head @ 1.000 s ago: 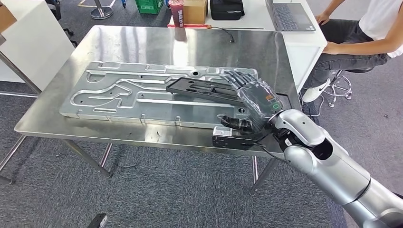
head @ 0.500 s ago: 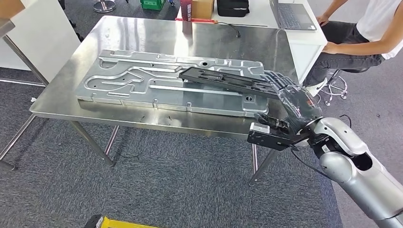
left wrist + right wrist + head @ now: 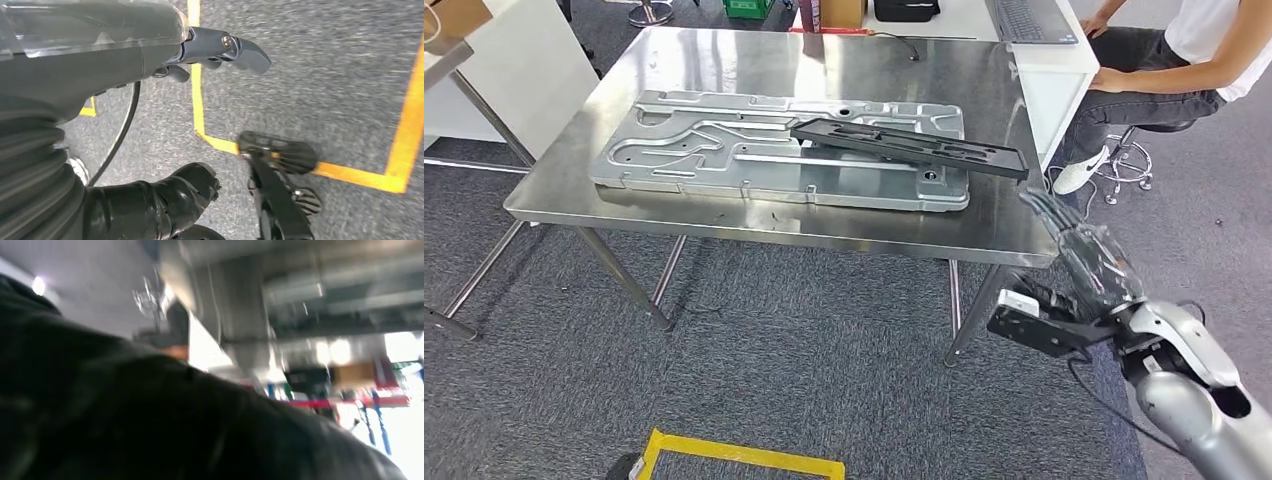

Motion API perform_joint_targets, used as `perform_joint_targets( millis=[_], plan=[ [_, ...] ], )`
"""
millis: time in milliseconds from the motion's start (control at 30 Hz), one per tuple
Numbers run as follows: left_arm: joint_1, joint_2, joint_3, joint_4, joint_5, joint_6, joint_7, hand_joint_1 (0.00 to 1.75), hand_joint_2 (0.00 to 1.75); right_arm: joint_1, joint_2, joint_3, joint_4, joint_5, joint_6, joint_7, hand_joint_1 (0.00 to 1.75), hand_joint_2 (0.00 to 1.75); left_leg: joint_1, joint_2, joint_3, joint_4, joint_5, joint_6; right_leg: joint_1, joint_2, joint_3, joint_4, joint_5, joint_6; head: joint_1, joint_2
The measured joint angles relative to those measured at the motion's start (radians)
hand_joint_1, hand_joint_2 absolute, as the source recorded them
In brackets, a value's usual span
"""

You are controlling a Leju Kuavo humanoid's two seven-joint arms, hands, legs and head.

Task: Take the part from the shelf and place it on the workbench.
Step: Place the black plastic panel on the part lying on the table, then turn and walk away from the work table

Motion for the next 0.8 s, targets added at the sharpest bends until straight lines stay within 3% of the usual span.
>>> perform_joint_targets(
  millis=[33, 100, 167, 200, 267, 300, 333, 367, 433, 467, 500, 533, 600, 667, 700, 733, 800],
  plan=[
    [0.0, 0.0, 0.004, 0.0, 0.0, -0.001, 0.001, 0.0, 1.75, 0.043, -0.008, -0.024, -0.011, -0.003, -0.003, -0.002, 0.0, 0.0, 0.0, 0.0, 0.031, -0.017, 0.022, 0.001, 0.001, -0.001, -0.015, 0.003, 0.009, 0.003, 0.0, 0.0],
    [-0.001, 0.0, 0.011, 0.0, -0.001, 0.0, 0.008, 0.0, 1.75, 0.133, -0.024, -0.075, -0.037, -0.011, -0.011, -0.004, 0.0, 0.0, -0.001, -0.002, 0.137, -0.141, 0.054, 0.007, 0.002, -0.001, -0.041, 0.013, 0.025, 0.01, -0.001, 0.0],
    [-0.002, 0.0, 0.016, -0.001, -0.004, 0.002, 0.016, 0.0, 1.75, 0.235, -0.035, -0.14, -0.065, -0.024, -0.02, -0.008, 0.0, 0.0, -0.005, -0.007, 0.221, -0.263, 0.042, 0.015, 0.004, -0.003, -0.053, 0.021, 0.038, 0.021, 0.0, 0.0],
    [-0.003, 0.0, 0.018, -0.001, -0.009, 0.003, 0.019, 0.0, 1.75, 0.285, -0.037, -0.173, -0.077, -0.034, -0.023, -0.01, 0.0, 0.0, -0.008, -0.009, 0.237, -0.292, 0.033, 0.02, 0.005, -0.005, -0.054, 0.021, 0.045, 0.028, 0.0, 0.0],
    [-0.002, -0.001, 0.02, -0.001, -0.027, 0.008, 0.023, 0.0, 1.75, 0.383, -0.035, -0.232, -0.093, -0.055, -0.024, -0.014, 0.0, 0.0, -0.008, -0.008, 0.23, -0.302, 0.044, 0.034, 0.003, -0.005, -0.052, 0.016, 0.058, 0.042, -0.001, 0.0],
    [-0.003, -0.001, 0.02, -0.001, -0.039, 0.011, 0.025, 0.0, 1.75, 0.433, -0.03, -0.26, -0.099, -0.064, -0.024, -0.015, 0.0, 0.0, -0.007, -0.007, 0.223, -0.305, 0.054, 0.044, 0.001, -0.002, -0.056, 0.021, 0.046, 0.048, -0.001, 0.0],
    [-0.004, 0.0, 0.02, -0.001, -0.05, 0.016, 0.026, 0.0, 1.75, 0.483, -0.023, -0.286, -0.102, -0.071, -0.024, -0.014, 0.0, 0.0, -0.006, -0.004, 0.213, -0.309, 0.067, 0.054, -0.001, 0.002, -0.064, 0.043, 0.013, 0.053, 0.0, 0.0],
    [-0.005, 0.0, 0.019, -0.001, -0.06, 0.019, 0.026, 0.0, 1.75, 0.529, -0.014, -0.31, -0.104, -0.08, -0.023, -0.011, 0.0, 0.0, -0.005, 0.0, 0.2, -0.311, 0.08, 0.061, -0.004, 0.006, -0.077, 0.085, -0.039, 0.057, 0.001, 0.0],
    [-0.006, 0.0, 0.019, -0.002, -0.079, 0.025, 0.029, 0.0, 1.75, 0.612, 0.016, -0.349, -0.099, -0.103, -0.015, 0.001, 0.0, 0.0, -0.008, 0.008, 0.172, -0.31, 0.104, 0.069, -0.007, 0.011, -0.104, 0.209, -0.143, 0.064, 0.002, 0.0],
    [-0.005, 0.0, 0.019, -0.002, -0.085, 0.027, 0.031, 0.0, 1.75, 0.65, 0.037, -0.367, -0.092, -0.118, -0.009, 0.009, 0.0, 0.0, -0.01, 0.012, 0.157, -0.309, 0.116, 0.07, -0.008, 0.011, -0.109, 0.264, -0.163, 0.067, 0.002, 0.0],
    [-0.005, 0.0, 0.019, -0.002, -0.09, 0.029, 0.032, 0.0, 1.75, 0.686, 0.06, -0.382, -0.083, -0.131, -0.003, 0.016, 0.0, 0.0, -0.011, 0.017, 0.142, -0.306, 0.126, 0.069, -0.009, 0.012, -0.102, 0.296, -0.158, 0.069, 0.002, 0.0],
    [-0.005, 0.0, 0.019, -0.002, -0.092, 0.031, 0.034, 0.0, 1.75, 0.717, 0.08, -0.396, -0.073, -0.141, 0.0, 0.019, 0.0, 0.0, -0.012, 0.023, 0.125, -0.302, 0.135, 0.067, -0.01, 0.011, -0.078, 0.292, -0.134, 0.069, 0.002, 0.0],
    [-0.005, 0.0, 0.019, -0.002, -0.095, 0.035, 0.036, 0.0, 1.75, 0.758, 0.117, -0.423, -0.048, -0.157, 0.003, 0.019, 0.0, 0.0, -0.015, 0.039, 0.098, -0.291, 0.149, 0.06, -0.009, -0.006, 0.023, 0.184, -0.096, 0.064, 0.001, 0.0],
    [-0.006, -0.001, 0.019, -0.002, -0.098, 0.037, 0.039, 0.0, 1.75, 0.772, 0.162, -0.457, 0.005, -0.177, 0.016, 0.021, 0.0, 0.0, -0.016, 0.058, 0.085, -0.282, 0.159, 0.05, 0.0, -0.033, 0.126, 0.039, -0.11, 0.053, 0.0, 0.0],
    [-0.008, -0.001, 0.019, -0.002, -0.101, 0.038, 0.041, 0.0, 1.75, 0.773, 0.19, -0.478, 0.05, -0.188, 0.026, 0.02, 0.0, 0.0, -0.015, 0.067, 0.085, -0.281, 0.164, 0.043, 0.006, -0.039, 0.15, -0.003, -0.121, 0.047, 0.001, 0.0],
    [-0.01, -0.002, 0.019, -0.002, -0.103, 0.039, 0.045, 0.0, 1.75, 0.77, 0.22, -0.5, 0.112, -0.195, 0.033, 0.008, 0.0, 0.0, -0.014, 0.077, 0.086, -0.282, 0.171, 0.036, 0.011, -0.035, 0.153, -0.021, -0.123, 0.039, 0.001, 0.0],
    [-0.014, -0.002, 0.019, -0.002, -0.11, 0.04, 0.052, 0.0, 1.75, 0.753, 0.276, -0.547, 0.276, -0.205, 0.037, -0.044, 0.0, 0.0, -0.01, 0.079, 0.083, -0.28, 0.168, 0.02, 0.009, -0.019, 0.137, -0.03, -0.1, 0.022, 0.003, 0.0]
  ],
)
